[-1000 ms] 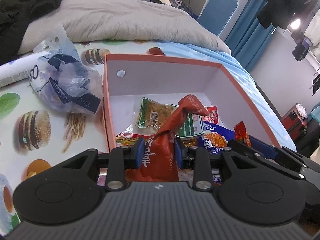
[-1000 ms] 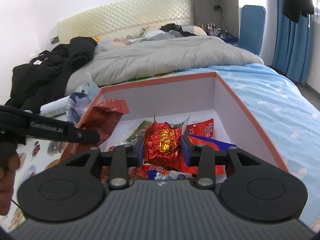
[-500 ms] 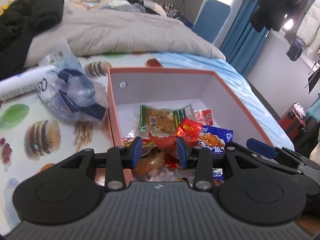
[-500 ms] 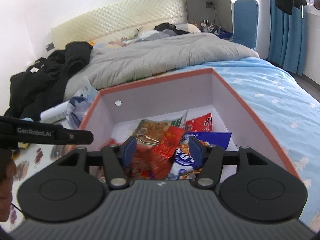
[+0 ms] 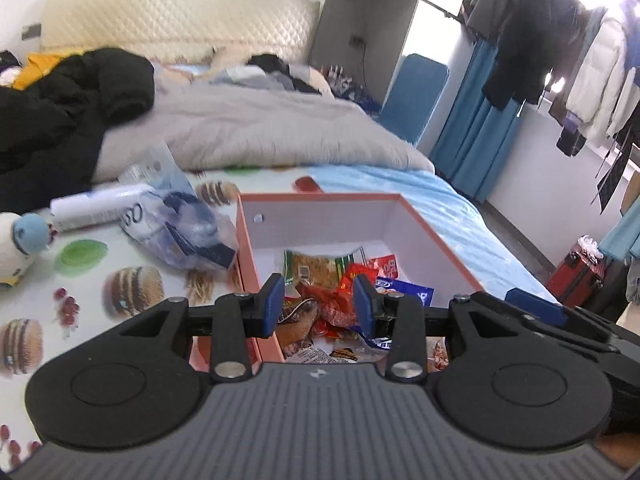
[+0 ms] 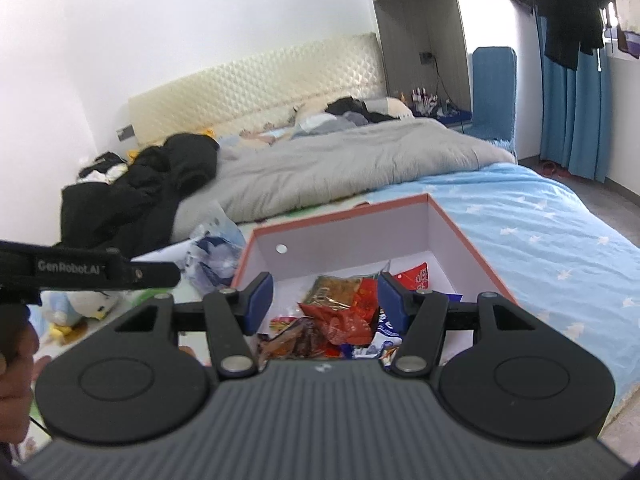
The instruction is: Organize snacks
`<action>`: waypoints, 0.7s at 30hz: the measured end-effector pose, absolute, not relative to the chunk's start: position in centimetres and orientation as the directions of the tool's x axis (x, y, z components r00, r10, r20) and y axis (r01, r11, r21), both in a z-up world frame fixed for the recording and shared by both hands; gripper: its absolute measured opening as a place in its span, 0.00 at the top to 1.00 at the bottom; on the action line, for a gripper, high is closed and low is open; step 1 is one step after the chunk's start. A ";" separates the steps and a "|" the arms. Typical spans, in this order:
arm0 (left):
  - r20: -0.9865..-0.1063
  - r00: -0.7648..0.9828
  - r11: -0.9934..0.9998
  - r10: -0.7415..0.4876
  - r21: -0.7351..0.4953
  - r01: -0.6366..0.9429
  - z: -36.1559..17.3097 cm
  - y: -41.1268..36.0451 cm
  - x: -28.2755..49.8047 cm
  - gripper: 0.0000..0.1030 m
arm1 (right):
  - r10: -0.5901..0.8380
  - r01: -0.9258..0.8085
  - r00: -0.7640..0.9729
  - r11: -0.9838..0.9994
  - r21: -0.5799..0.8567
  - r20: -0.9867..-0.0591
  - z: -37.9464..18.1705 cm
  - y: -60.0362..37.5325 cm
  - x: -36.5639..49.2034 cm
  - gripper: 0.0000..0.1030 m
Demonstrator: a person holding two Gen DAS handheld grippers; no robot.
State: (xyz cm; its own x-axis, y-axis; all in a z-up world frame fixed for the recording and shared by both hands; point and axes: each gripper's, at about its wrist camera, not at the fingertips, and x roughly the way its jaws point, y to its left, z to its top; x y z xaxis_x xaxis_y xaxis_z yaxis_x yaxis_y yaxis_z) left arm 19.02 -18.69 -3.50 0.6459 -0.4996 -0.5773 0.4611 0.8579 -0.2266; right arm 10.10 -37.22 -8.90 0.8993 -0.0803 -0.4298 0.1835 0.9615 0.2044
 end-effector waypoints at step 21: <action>-0.493 0.687 0.837 -0.534 -0.191 0.513 0.9 -14.7 5.9 0.58 | -0.116 0.195 0.940 0.954 0.226 -0.319 -5.2 -34.2 0.4 0.41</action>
State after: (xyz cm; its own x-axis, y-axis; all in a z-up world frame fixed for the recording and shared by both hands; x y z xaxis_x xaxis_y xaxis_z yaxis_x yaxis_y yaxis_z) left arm 5.92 -14.69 0.87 0.6866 -0.5340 -0.4934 0.5132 0.8367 -0.1913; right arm 0.38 -34.21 -5.19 0.9405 -0.1165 -0.3192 0.1949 0.9545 0.2259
